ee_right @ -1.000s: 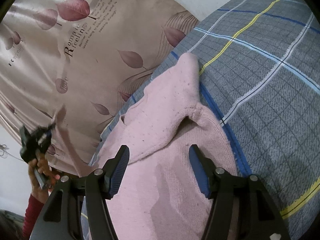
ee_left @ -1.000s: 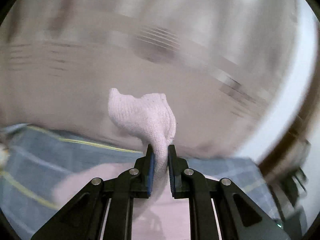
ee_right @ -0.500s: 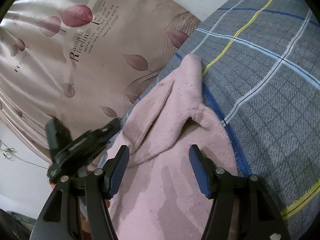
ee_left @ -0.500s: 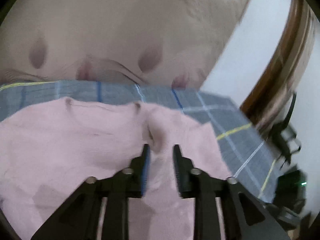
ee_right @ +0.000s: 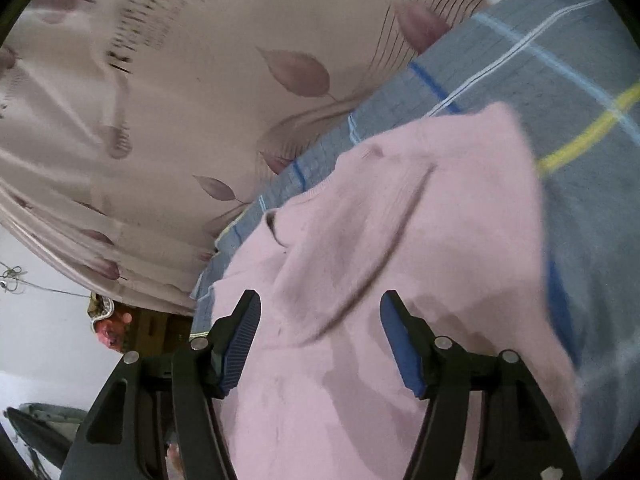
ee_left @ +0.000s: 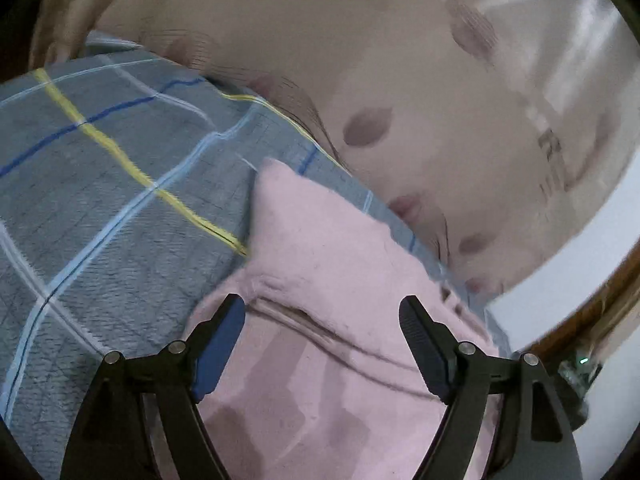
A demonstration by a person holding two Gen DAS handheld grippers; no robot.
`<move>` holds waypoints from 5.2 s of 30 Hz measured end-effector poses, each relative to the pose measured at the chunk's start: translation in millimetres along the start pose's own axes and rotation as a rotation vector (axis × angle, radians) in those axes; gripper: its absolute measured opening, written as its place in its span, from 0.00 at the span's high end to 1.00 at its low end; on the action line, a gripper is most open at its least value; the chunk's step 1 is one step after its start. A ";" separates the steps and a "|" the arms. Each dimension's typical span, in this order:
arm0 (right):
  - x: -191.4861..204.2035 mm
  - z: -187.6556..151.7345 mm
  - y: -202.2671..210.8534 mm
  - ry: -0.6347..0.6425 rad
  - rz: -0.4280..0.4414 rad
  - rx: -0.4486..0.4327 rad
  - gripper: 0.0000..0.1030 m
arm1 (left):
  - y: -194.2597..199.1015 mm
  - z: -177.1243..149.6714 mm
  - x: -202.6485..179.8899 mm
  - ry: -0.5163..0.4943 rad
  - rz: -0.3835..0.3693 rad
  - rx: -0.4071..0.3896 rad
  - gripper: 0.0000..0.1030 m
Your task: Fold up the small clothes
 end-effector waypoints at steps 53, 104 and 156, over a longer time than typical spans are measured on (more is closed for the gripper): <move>-63.1 -7.8 72.4 -0.104 -0.148 -0.184 0.84 | -15.9 -7.2 1.8 -0.012 0.057 0.041 0.18; -58.3 -208.7 189.3 0.008 0.081 0.067 0.91 | 175.6 -114.9 31.1 -0.191 -0.105 0.424 0.60; -49.4 -214.7 168.4 0.065 0.005 0.103 0.96 | 162.8 -138.1 -6.3 -0.601 0.073 0.335 0.88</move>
Point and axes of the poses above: each gripper's, at about its wrist camera, not at the fingertips, and y roughly against the way its jaws point, x to its left, z to its top, the point moved 10 cm from there along -y, roughly the way its jaws point, and after that the axes turned 6 degrees about -x, right-handed, at the moved point
